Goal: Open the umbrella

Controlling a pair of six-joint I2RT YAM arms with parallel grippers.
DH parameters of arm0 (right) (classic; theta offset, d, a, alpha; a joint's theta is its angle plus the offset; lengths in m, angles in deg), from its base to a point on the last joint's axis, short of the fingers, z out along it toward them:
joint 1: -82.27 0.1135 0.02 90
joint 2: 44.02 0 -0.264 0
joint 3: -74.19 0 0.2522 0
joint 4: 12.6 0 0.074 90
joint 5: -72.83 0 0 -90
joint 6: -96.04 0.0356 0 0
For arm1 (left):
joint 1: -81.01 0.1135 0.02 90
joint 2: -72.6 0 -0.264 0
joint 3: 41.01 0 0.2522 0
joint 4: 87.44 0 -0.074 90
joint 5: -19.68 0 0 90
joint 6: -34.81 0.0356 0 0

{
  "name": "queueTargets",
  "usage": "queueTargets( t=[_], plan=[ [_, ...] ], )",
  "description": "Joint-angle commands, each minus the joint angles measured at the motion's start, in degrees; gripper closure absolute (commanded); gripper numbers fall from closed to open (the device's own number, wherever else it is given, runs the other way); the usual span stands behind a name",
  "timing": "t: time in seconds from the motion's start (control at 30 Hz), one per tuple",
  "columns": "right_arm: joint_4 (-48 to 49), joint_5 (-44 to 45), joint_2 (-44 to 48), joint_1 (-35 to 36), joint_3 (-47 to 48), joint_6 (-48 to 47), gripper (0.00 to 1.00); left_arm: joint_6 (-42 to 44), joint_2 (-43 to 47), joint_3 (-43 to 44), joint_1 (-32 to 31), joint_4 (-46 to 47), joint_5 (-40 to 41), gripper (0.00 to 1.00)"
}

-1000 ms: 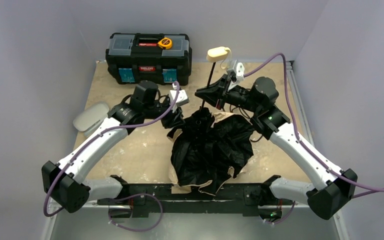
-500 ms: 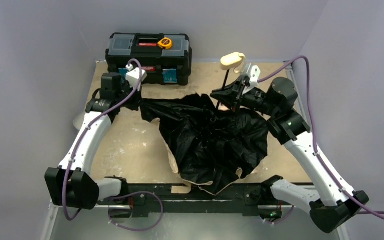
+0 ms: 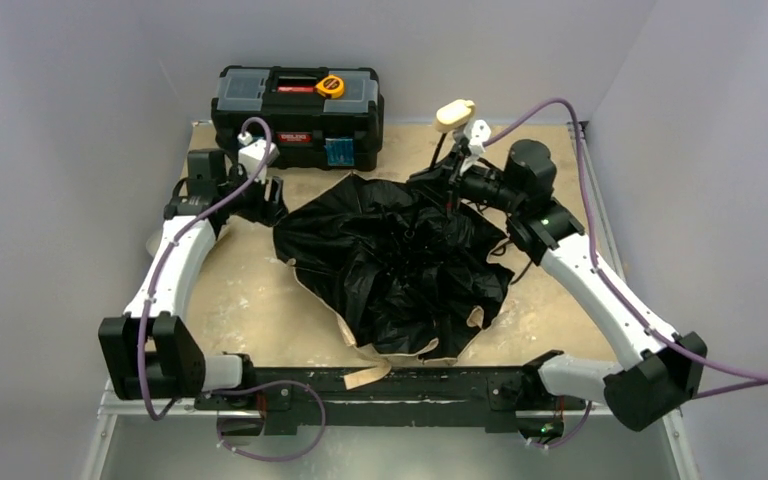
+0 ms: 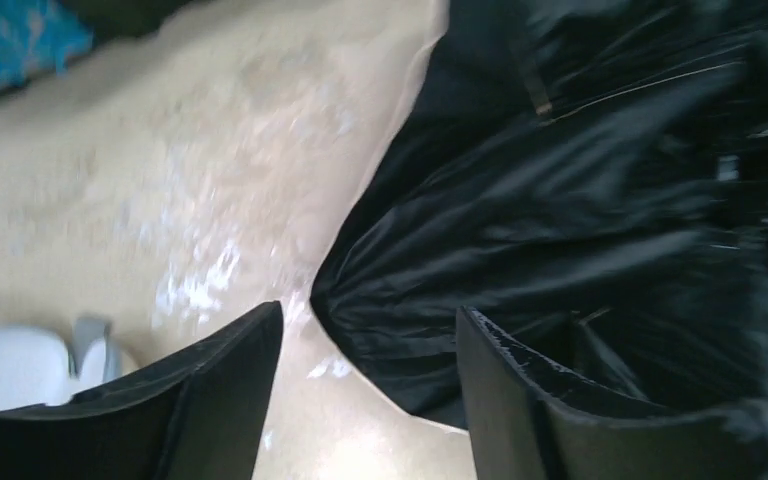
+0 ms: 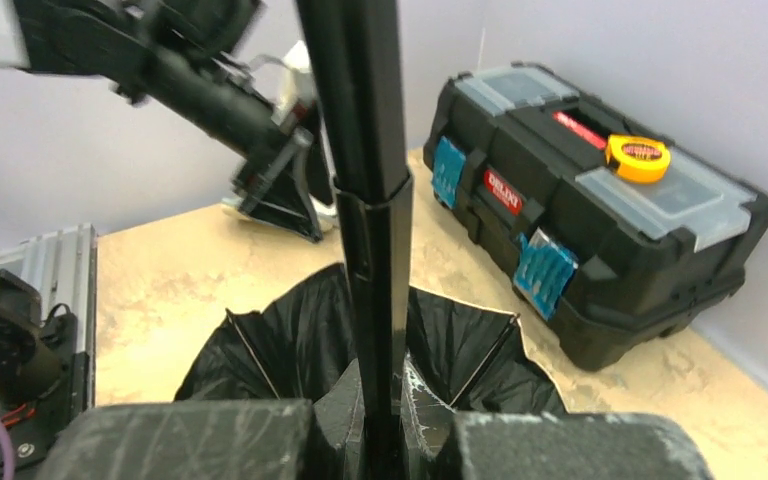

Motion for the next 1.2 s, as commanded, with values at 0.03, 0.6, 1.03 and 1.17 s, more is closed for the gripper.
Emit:
queueTargets(
  t=[0.03, 0.6, 1.03, 1.17],
  plan=[
    [11.5, 3.1, -2.5, 0.6, -1.4, 5.5, 1.0, 9.8, 12.6, 3.7, -7.1, 5.1, -17.6, 0.33],
    [15.2, 1.2, -1.4, 0.9, 3.8, 20.4, 1.0, 5.8, 7.2, -10.1, -37.8, 37.2, -7.7, 0.43],
    [17.4, 1.1, 1.0, 0.9, 5.8, 24.3, 1.0, 5.5, -0.3, -4.9, -40.6, 34.2, -4.7, 0.78],
    [18.3, 1.8, -0.1, 0.8, 10.8, 26.1, 1.0, 8.5, 0.1, -8.7, -37.7, 30.6, -5.7, 0.84]
  ],
)
